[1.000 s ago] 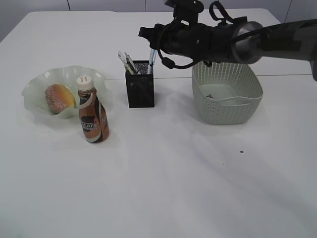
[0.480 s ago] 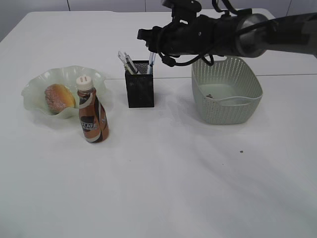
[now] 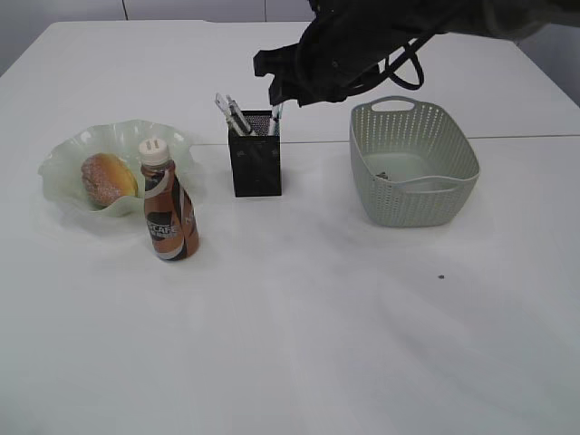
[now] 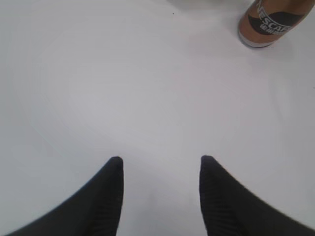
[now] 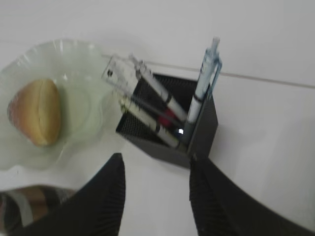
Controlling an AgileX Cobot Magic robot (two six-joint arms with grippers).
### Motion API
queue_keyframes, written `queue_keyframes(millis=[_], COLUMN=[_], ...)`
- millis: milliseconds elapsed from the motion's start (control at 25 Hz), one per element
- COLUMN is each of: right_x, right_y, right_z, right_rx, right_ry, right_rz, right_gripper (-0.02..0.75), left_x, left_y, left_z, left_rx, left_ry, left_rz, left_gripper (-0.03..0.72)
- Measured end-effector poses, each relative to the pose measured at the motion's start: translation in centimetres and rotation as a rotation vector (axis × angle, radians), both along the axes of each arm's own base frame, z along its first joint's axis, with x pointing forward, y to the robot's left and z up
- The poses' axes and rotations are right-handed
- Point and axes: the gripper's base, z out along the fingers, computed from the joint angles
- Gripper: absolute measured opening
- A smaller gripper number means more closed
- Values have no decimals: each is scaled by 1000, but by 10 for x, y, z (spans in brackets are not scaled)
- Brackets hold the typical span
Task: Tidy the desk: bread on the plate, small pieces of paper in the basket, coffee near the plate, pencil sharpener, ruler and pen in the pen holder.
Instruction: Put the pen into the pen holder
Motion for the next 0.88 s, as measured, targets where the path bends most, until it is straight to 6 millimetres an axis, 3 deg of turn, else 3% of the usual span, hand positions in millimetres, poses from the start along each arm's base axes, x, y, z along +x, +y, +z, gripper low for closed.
queue_keyframes(millis=[200,480,880], right_x=[-23,-38,-23], right_y=[-5,-21,-99], right_z=[2,-1,-2], right_rx=[-97,-254,-275], right_ry=[195,351,472], right_rz=[79,125,-20], right_gripper=[321,277,258], left_x=[-2,-6,-8], left_y=[0,0,0], left_z=[-1,-3,-5], left_rx=[0,0,2], left_ry=[24,72,103], left_rz=[-2,-7,-10], left_gripper=[370,370,370])
